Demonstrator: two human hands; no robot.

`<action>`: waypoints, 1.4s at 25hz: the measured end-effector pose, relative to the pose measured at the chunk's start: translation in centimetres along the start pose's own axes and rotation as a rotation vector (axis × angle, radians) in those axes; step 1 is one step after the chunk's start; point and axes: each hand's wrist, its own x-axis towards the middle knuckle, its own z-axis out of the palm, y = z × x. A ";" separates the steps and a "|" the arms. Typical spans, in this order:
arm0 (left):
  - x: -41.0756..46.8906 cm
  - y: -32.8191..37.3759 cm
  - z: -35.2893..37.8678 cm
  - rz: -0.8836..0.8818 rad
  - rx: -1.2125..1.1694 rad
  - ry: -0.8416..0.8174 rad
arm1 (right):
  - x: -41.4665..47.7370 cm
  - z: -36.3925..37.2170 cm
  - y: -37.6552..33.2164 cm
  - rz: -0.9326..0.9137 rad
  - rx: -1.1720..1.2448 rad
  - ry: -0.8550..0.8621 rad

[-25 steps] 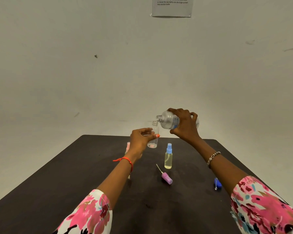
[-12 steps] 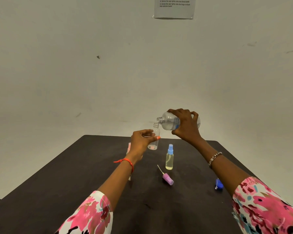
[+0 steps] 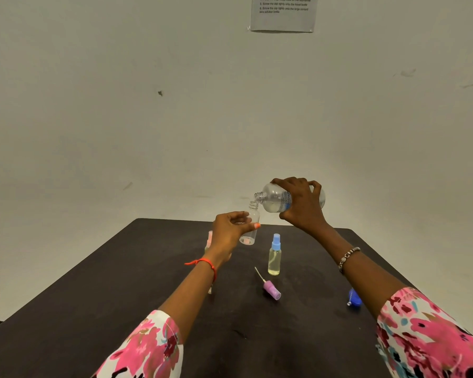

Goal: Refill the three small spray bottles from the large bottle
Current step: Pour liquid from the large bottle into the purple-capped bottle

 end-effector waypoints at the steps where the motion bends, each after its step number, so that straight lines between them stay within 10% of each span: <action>1: 0.0 0.0 0.0 -0.002 -0.003 0.002 | 0.0 0.0 0.0 -0.001 -0.002 -0.002; 35: -0.4 -0.1 -0.1 -0.024 -0.047 -0.003 | 0.0 0.2 0.1 -0.006 -0.025 -0.026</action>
